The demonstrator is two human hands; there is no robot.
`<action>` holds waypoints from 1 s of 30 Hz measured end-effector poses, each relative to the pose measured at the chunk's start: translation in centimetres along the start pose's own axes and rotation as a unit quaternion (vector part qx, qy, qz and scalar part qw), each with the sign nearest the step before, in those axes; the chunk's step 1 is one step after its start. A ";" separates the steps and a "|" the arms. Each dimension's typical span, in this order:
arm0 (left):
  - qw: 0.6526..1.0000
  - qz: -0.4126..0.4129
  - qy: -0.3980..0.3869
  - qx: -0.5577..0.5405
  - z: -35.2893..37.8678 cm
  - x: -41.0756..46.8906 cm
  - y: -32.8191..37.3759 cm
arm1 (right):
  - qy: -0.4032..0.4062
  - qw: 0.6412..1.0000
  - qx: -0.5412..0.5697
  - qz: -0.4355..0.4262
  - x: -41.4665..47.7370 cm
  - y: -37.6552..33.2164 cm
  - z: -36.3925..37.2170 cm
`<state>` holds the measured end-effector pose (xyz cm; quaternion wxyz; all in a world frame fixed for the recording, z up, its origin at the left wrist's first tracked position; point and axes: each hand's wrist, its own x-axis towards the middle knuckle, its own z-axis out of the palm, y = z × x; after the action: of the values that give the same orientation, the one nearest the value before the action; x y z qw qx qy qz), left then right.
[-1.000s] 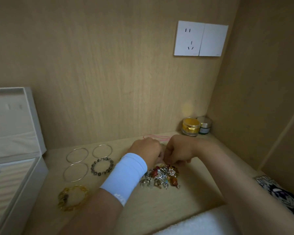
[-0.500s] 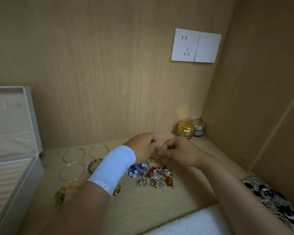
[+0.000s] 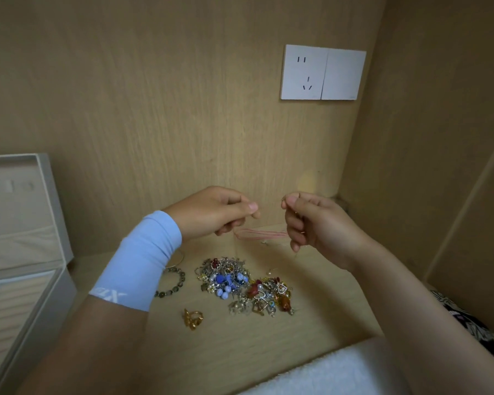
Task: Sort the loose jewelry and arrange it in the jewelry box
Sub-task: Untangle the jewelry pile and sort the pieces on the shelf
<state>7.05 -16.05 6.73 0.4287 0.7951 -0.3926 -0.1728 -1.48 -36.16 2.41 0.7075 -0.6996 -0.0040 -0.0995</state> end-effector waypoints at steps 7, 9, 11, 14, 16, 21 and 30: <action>0.994 -0.022 0.024 0.103 -2.2 -1.0 -0.1 | 0.071 0.996 0.026 -0.043 0.0 -0.5 -1.0; 0.997 -0.017 0.040 0.056 -2.9 -1.3 -0.4 | 0.092 0.995 -0.004 -0.049 0.1 -0.1 -1.6; 0.998 0.006 0.059 -0.036 -3.4 -1.3 -0.8 | 0.105 0.992 -0.046 -0.042 0.2 0.5 -1.9; 0.983 0.033 0.084 -0.159 -3.2 -0.8 -1.2 | 0.113 0.989 -0.096 -0.028 0.3 1.3 -1.6; 0.969 0.032 0.077 -0.233 -2.7 -0.4 -1.3 | 0.102 0.990 -0.100 -0.021 0.3 1.6 -1.4; 0.965 -0.007 0.137 -0.226 -1.7 0.6 -1.9 | 0.105 0.993 -0.059 -0.016 0.2 1.9 -1.6; 0.972 0.019 0.232 -0.020 -1.7 1.4 -4.0 | 0.111 0.978 -0.174 0.036 0.3 3.2 -2.6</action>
<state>10.88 -14.90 4.58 0.5270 0.7973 -0.2938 0.0173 -1.07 -38.82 -0.74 0.5738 -0.7965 0.1168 -0.1504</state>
